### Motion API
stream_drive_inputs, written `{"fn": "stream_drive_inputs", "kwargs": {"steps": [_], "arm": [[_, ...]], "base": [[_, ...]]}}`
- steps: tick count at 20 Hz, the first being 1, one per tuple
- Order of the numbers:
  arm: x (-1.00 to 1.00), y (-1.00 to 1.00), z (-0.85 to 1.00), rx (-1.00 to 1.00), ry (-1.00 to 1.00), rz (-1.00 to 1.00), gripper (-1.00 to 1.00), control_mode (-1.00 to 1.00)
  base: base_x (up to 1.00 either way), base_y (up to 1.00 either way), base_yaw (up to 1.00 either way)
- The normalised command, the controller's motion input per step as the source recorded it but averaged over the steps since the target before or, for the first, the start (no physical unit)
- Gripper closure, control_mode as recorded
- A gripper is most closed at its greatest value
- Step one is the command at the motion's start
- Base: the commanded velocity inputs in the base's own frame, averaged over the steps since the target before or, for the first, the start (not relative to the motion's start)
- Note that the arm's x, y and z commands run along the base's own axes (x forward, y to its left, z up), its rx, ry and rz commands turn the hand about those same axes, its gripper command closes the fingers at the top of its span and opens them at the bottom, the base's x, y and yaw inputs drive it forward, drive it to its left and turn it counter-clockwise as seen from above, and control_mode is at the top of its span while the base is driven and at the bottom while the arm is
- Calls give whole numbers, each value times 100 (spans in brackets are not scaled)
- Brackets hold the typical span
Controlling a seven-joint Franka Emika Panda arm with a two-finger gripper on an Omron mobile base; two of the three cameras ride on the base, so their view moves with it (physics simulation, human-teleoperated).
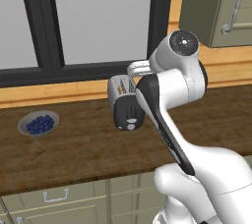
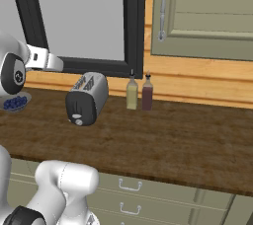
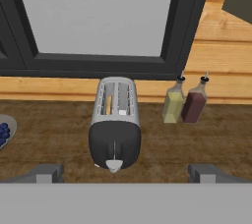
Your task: Start the toaster. Once the lever pops up, take the bread to the plate on the dining counter.
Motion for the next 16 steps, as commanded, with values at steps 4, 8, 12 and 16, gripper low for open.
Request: {"fn": "stream_drive_inputs", "kwargs": {"steps": [4,8,12,16], "arm": [[0,0,0,0,0,0,-100,-100],[0,0,0,0,0,0,-100,-100],[0,0,0,0,0,0,-100,-100],[0,0,0,0,0,0,-100,-100]], "base": [[0,0,0],[0,0,0],[0,0,0],[0,0,0]]}}
